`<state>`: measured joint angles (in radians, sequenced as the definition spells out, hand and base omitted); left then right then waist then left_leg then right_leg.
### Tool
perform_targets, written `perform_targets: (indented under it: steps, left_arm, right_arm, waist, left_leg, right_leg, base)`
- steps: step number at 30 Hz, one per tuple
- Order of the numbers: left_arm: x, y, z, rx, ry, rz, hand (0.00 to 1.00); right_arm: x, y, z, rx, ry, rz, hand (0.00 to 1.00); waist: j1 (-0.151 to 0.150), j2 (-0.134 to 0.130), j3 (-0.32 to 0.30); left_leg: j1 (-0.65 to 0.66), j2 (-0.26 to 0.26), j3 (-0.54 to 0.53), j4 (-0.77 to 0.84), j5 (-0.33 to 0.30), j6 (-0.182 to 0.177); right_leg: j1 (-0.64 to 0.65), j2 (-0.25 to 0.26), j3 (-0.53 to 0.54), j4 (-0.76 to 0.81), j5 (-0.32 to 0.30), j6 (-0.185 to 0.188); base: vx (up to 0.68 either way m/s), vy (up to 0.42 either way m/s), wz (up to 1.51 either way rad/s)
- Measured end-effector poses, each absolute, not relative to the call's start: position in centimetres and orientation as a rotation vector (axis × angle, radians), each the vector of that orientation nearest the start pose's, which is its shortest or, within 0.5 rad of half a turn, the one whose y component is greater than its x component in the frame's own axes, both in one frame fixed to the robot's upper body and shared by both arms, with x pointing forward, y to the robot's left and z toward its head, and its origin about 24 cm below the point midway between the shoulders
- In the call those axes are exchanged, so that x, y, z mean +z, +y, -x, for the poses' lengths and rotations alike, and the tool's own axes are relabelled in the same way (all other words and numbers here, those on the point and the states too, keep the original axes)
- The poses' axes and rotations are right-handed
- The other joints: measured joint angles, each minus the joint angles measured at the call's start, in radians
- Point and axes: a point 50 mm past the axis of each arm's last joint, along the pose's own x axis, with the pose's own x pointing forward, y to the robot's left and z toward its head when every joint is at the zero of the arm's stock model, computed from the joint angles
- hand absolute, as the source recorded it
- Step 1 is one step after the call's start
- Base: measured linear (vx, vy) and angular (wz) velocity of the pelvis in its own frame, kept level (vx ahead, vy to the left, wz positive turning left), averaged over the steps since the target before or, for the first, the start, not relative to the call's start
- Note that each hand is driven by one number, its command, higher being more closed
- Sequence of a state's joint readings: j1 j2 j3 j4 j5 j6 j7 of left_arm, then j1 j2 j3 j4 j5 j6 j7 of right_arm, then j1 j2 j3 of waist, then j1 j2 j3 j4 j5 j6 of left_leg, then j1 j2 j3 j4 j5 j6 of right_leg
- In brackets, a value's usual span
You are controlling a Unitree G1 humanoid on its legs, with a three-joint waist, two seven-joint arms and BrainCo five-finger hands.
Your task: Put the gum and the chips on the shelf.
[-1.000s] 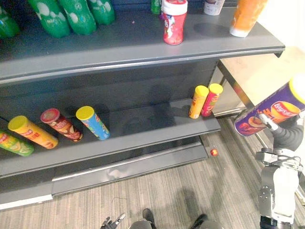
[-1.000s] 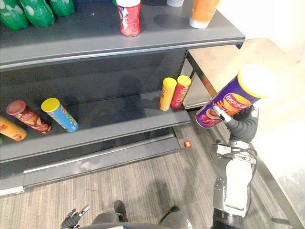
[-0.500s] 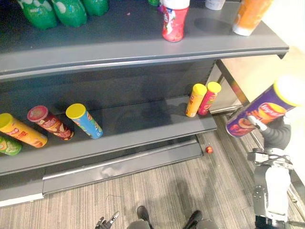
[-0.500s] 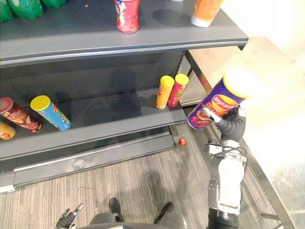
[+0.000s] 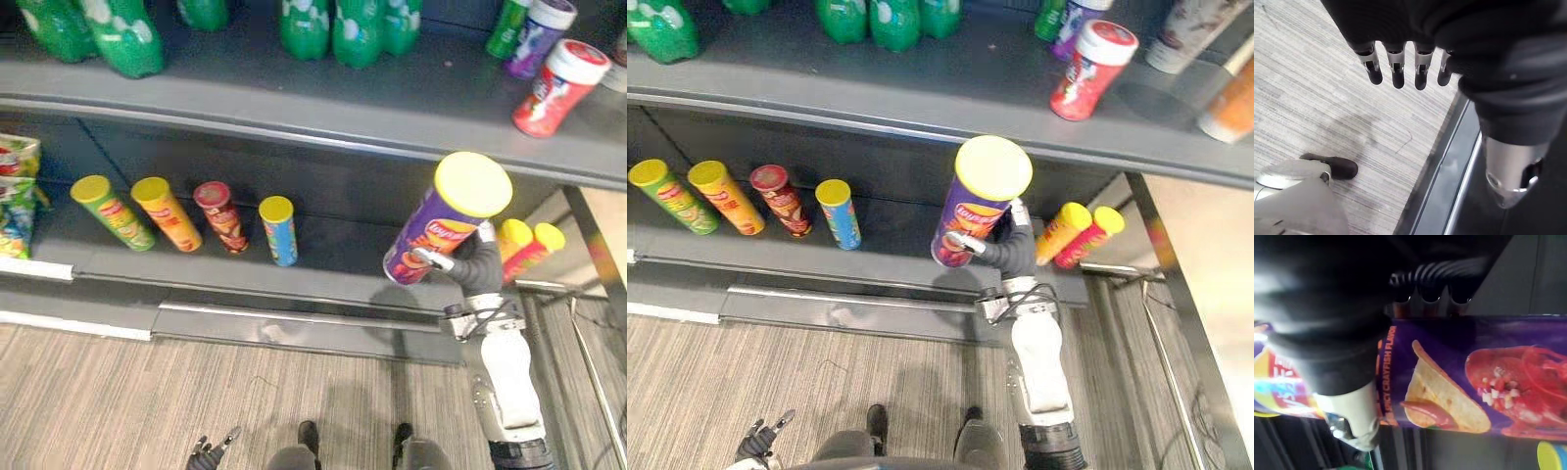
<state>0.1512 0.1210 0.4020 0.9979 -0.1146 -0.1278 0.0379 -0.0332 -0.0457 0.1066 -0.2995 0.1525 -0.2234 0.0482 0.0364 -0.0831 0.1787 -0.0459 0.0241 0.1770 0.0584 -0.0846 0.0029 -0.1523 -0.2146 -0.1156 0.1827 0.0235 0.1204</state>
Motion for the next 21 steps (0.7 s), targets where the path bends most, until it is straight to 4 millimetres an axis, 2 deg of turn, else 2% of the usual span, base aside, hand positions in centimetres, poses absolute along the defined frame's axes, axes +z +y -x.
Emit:
perform_targets:
  steps: [1,3,5,8,13,21]
  left_arm:
    - [-14.8,25.5,-7.1,0.587,0.957,0.141,0.0]
    - [-15.1,24.9,-6.8,0.601,0.968,0.175,0.0]
    - [-15.6,23.7,-6.4,0.586,0.997,0.205,0.0]
    - [-15.6,23.5,-6.6,0.575,0.994,0.209,0.0]
    - [-15.5,23.0,-7.8,0.53,0.98,0.189,0.0]
    - [-15.4,23.2,-8.2,0.488,0.991,0.103,0.0]
  right_arm:
    - [13.7,-12.2,-23.9,0.198,-0.544,-0.136,1.0]
    - [13.5,-11.9,-23.7,0.214,-0.535,-0.141,1.0]
    - [12.9,-11.9,-23.3,0.23,-0.511,-0.134,1.0]
    - [12.6,-12.3,-22.6,0.216,-0.507,-0.13,1.0]
    - [12.3,-12.7,-22.2,0.191,-0.503,-0.071,1.0]
    - [11.3,-10.4,-21.5,0.288,-0.462,-0.038,1.0]
  waist:
    - [0.005,0.004,0.0]
    - [0.006,0.004,0.0]
    - [0.002,0.005,-0.002]
    - [-0.007,0.014,-0.014]
    - [-0.012,0.034,-0.025]
    - [-0.015,0.027,-0.04]
  left_leg:
    - [0.001,0.013,0.004,-0.001,0.0,-0.029]
    - [0.004,0.035,0.004,-0.01,-0.004,-0.044]
    - [0.031,0.068,0.005,-0.045,0.006,-0.079]
    - [0.032,0.098,-0.006,-0.081,0.027,-0.104]
    - [0.03,0.1,-0.043,-0.157,0.075,-0.103]
    - [0.027,0.085,-0.041,-0.158,0.078,-0.098]
  right_leg:
    - [0.032,0.014,-0.001,-0.052,0.003,0.003]
    - [0.069,0.039,-0.013,-0.122,0.003,0.004]
    - [0.101,0.076,-0.021,-0.165,0.003,0.004]
    - [0.107,0.107,-0.046,-0.184,0.003,0.003]
    - [0.106,0.113,-0.082,-0.2,0.0,-0.001]
    - [0.106,0.098,-0.087,-0.2,0.0,-0.001]
  base:
    - [0.08,-0.111,0.05]
    - [0.08,-0.18,-0.08]
    - [0.07,-0.202,-0.09]
    - [0.03,-0.178,0.06]
    - [-0.02,-0.059,0.26]
    - [-0.01,0.002,0.03]
